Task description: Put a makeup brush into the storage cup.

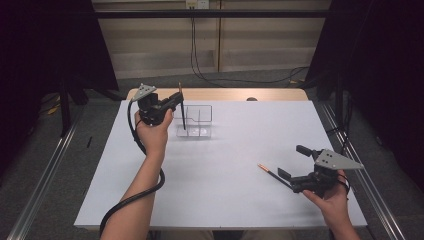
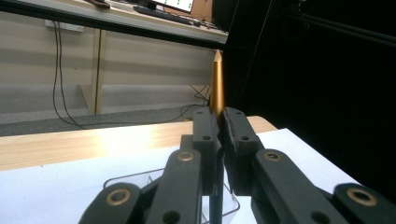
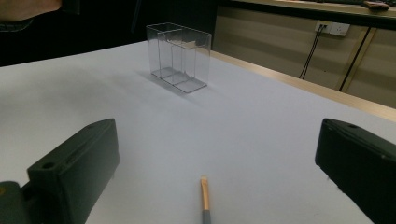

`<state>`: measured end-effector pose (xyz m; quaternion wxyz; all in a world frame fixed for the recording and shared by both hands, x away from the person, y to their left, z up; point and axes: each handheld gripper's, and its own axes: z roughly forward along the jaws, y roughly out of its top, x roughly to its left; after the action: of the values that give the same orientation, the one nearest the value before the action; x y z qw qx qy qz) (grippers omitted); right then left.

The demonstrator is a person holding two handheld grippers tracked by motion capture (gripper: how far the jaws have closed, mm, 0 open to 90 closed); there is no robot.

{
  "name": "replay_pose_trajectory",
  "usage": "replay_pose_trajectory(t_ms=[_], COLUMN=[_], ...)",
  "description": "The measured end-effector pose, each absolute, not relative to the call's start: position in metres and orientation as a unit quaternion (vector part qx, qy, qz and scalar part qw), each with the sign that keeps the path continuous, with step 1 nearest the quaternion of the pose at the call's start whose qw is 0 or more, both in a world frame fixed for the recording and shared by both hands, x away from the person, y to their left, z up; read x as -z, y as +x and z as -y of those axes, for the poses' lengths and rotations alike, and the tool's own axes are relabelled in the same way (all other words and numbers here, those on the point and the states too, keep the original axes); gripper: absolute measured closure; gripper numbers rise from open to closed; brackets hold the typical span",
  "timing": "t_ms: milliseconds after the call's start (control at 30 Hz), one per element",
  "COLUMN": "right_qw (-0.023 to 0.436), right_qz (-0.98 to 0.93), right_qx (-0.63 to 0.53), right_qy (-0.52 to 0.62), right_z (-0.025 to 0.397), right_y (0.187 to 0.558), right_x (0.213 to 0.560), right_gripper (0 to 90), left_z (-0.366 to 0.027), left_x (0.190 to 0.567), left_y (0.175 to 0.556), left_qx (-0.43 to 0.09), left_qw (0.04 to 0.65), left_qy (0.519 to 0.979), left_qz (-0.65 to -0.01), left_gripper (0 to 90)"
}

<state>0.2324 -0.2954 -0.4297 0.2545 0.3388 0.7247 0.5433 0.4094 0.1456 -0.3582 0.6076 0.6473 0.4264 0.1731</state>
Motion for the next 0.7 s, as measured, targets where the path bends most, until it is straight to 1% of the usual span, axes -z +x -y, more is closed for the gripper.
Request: replay_pose_trajectory(t_ms=[433, 700], right_qw=[0.254, 0.252], right_qz=[-0.722, -0.720], right_qx=[-0.548, -0.550], right_qy=[0.339, 0.340], right_z=[0.296, 0.297], right_y=[0.233, 0.233], right_x=[0.430, 0.430], right_gripper=[0.0, 0.0], left_z=[-0.133, -0.126], left_x=[0.350, 0.351], left_y=[0.416, 0.421], left_qx=[-0.175, -0.171], left_qw=[0.615, 0.620], left_qy=[0.647, 0.647], left_qz=[-0.414, -0.410], left_gripper=[84.4, 84.4])
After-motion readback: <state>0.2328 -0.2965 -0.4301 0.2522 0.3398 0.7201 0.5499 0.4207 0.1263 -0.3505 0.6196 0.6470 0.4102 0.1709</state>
